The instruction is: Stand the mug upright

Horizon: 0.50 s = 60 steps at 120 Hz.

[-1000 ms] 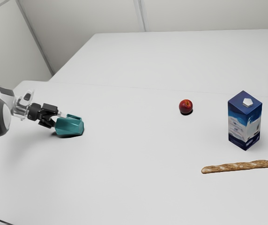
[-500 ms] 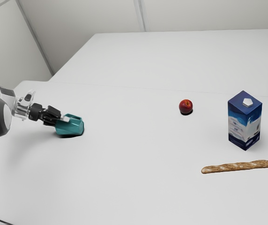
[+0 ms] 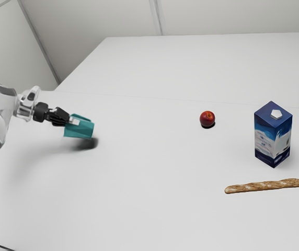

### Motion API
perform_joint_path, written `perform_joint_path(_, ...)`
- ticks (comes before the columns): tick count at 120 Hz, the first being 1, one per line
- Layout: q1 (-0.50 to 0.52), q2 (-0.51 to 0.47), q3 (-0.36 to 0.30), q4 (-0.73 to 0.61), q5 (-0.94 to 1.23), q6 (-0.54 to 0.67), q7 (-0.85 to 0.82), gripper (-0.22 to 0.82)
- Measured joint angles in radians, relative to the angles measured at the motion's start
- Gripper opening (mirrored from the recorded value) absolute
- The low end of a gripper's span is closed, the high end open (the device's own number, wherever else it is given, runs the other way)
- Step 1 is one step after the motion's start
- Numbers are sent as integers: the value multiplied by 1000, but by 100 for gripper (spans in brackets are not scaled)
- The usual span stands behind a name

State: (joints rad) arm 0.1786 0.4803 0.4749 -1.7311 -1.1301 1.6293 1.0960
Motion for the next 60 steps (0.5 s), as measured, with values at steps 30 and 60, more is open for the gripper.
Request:
perform_joint_path(30, -107, -125, -43, -7, 173, 54, -9, -18)
perform_joint_path(60, -257, -296, -88, -152, 556, 231, -114, -18)
